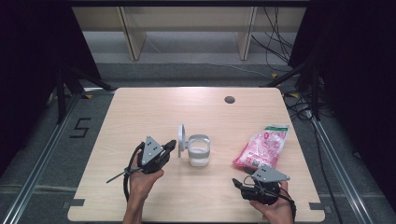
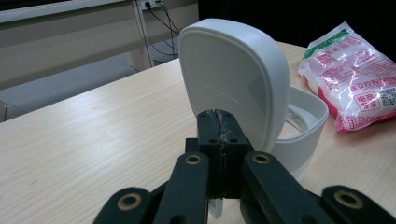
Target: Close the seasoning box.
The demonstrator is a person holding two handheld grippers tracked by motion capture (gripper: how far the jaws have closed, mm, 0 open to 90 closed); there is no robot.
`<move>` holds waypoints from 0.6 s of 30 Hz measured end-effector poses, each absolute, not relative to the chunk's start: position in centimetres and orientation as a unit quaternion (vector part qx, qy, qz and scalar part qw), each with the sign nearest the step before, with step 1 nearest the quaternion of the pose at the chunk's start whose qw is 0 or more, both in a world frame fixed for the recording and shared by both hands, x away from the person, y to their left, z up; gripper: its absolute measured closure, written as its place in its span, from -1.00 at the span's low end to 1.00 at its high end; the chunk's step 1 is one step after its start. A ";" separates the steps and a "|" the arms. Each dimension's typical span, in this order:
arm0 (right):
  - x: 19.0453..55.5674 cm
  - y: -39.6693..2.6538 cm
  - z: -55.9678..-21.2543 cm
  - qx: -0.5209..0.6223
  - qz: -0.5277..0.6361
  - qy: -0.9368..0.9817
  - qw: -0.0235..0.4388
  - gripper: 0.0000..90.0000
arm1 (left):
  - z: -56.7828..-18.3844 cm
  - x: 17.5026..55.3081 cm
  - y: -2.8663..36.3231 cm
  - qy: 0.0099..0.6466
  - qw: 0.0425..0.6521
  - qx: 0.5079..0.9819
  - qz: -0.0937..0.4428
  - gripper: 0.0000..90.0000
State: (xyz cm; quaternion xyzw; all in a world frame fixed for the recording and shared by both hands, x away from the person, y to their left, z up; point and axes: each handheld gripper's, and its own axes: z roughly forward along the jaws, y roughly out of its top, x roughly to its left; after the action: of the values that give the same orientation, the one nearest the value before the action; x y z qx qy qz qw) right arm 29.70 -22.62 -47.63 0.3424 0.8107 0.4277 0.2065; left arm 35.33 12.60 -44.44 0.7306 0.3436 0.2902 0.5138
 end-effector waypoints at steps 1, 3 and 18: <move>29.7 -22.7 -47.6 0.333 0.424 0.817 0.202 -0.09 | -44.5 35.4 12.5 0.342 0.516 0.730 0.289 0.98; 29.7 -22.6 -47.6 0.334 0.425 0.818 0.196 -0.09 | -44.4 35.4 12.2 0.341 0.513 0.733 0.289 0.98; 29.4 -22.2 -47.8 0.328 0.423 0.822 0.193 -0.10 | -44.1 35.6 11.8 0.319 0.512 0.741 0.295 0.98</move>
State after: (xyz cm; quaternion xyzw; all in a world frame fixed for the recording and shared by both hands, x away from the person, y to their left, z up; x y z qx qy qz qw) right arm 29.45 -22.23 -47.76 0.3281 0.8224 0.4228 0.1930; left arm 35.62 11.79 -44.11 0.7406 0.3194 0.2952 0.5121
